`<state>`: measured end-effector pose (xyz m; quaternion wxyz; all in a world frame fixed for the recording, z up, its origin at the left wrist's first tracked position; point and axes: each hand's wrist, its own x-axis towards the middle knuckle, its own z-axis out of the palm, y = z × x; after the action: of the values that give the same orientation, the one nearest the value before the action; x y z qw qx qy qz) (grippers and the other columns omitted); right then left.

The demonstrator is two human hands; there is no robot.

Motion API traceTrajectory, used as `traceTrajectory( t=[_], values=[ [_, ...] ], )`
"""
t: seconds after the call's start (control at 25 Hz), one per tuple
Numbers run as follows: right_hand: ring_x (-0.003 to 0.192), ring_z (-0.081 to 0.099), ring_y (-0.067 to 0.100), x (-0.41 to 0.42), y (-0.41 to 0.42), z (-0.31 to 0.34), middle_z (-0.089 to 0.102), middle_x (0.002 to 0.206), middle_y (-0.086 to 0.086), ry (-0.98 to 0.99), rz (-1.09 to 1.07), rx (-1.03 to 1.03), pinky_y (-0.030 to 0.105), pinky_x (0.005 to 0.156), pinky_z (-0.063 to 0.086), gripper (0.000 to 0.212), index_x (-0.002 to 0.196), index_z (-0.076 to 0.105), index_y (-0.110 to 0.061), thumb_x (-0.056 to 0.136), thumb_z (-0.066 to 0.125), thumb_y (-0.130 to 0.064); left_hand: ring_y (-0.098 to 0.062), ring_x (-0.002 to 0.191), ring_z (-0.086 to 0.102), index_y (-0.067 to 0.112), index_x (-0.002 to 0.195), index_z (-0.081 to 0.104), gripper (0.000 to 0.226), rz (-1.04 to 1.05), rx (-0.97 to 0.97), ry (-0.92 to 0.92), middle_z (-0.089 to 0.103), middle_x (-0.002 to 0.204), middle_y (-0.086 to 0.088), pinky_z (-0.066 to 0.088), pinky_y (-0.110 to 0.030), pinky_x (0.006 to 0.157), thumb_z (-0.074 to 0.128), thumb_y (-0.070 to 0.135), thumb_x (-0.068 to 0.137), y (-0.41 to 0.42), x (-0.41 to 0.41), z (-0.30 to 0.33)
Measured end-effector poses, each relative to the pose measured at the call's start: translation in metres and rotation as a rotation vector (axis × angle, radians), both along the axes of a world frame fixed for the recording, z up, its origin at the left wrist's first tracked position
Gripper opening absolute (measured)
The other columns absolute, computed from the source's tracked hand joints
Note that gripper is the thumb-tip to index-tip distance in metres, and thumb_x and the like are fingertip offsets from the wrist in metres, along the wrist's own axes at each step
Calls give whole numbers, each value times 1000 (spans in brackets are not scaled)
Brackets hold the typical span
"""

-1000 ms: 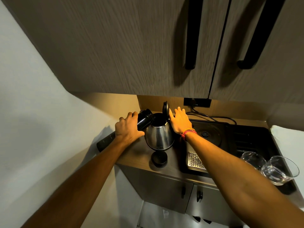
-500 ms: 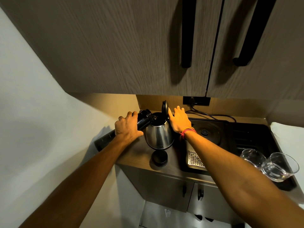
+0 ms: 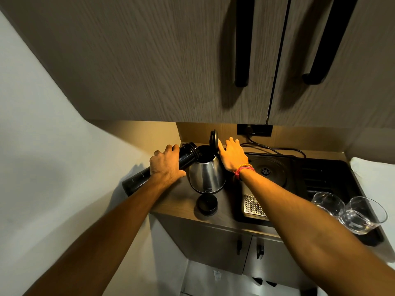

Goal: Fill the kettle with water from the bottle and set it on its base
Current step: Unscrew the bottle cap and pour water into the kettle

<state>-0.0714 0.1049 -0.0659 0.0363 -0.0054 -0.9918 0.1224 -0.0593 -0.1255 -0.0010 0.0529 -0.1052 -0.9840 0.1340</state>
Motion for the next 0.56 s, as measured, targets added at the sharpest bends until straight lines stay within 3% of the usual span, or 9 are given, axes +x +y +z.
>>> traceTrajectory(
  t=[0.28,0.4,0.56],
  values=[
    [120,41,49,1,0,2,47,122,29,-12,36,53,52,97,45,62,152,12,-15,99,39,-28,-33,103,65,19,131,42,85,-1,196,-8,58,124,-6,56,-42,74,76,62,65,0,-5,-10],
    [119,42,48,0,-1,3,50,120,27,-28,54,39,53,99,43,61,153,11,-12,99,35,-26,-35,105,64,18,130,41,87,1,397,-27,58,123,-7,55,-43,75,75,63,63,2,-10,-15],
    [114,45,46,-3,-2,5,52,120,27,-23,75,46,54,98,42,62,153,11,-10,97,35,-22,-24,86,63,23,111,47,71,94,832,-41,56,100,3,47,-31,63,77,57,57,-8,-12,-24]
  ],
)
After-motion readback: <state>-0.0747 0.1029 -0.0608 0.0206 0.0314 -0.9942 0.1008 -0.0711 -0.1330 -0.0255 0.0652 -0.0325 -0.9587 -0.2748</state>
